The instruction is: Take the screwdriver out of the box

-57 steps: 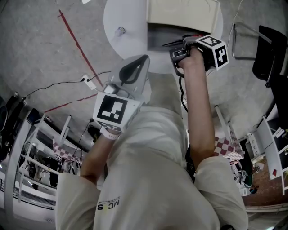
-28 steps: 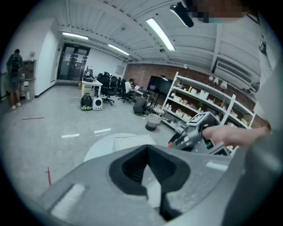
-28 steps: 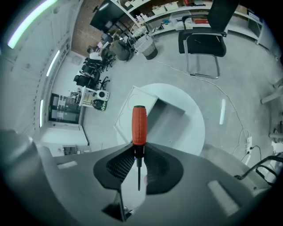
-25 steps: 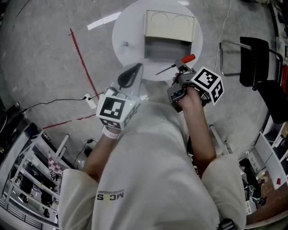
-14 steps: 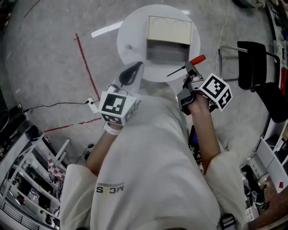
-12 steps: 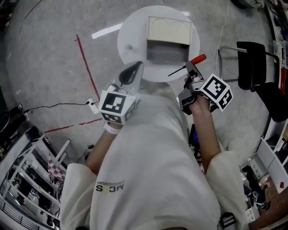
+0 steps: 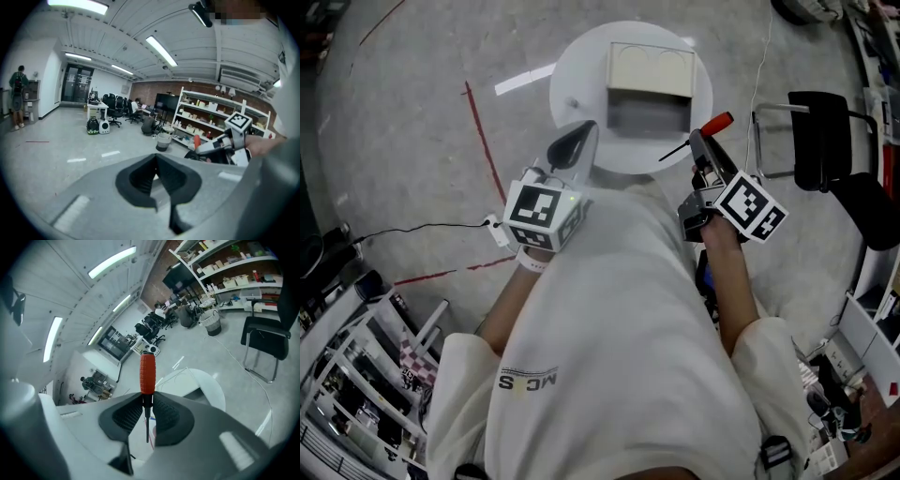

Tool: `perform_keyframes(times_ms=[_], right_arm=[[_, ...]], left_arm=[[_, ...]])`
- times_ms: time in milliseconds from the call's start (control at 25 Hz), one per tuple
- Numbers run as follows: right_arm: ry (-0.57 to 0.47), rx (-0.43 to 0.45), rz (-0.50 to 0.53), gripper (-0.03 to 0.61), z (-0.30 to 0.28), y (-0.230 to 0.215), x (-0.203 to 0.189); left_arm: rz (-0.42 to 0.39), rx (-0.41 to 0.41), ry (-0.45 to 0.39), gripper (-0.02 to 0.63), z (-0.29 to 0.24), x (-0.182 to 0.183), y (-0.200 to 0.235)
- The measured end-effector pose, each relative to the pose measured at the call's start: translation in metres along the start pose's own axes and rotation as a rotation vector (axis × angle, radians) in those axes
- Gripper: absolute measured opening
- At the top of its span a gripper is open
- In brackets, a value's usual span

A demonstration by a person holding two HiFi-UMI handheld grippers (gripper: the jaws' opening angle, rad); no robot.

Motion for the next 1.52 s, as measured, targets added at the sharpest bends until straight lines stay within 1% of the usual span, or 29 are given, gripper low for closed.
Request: perform_keyframes(times_ms=[200,360,560,840,960,1200,1520], right_arm=[[0.018,0.060,0.117,0.061,0.010,0.010,0.000],[-0.010,0.114,0.210,0.061,0.017,0.025,-0.001],[-0.042,0.128,0.337,0.061,0.026,0.035,0.002],[-0.069,0.142,0.442,0.061,0.033,0.045,0.001],[-0.066,0.152,0.469,0.061,0.035,0.045,0.001],[-0.041,0.174,0.480,0.061,0.034,0.044,0.005],[-0.044,0.164,0.492,0.061,0.038,0.034,0.009]], left_arm=[[-0.013,0.001,-0.029,0.002,0.005,0.009,-0.007],[-0.022,-0.001,-0.042,0.002,0.010,0.012,-0.009],[-0.019,0.009,-0.049,0.002,0.015,0.011,-0.015],[-0.025,0.017,-0.052,0.002,0.020,0.011,-0.018],[-0.024,0.019,-0.049,0.002,0.018,0.009,-0.023],[-0.019,0.014,-0.037,0.002,0.010,0.010,-0.030],[-0.025,0.009,-0.025,0.002,0.004,0.008,-0.037]])
Point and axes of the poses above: the fingertips, and each gripper's own axes: z backward along the fingers, y to its left, x out of its top, the point moved 8 cm from there along z, backward along the fingers, and after that the axes turned 1 degree about -z, right-handed, at the moved point
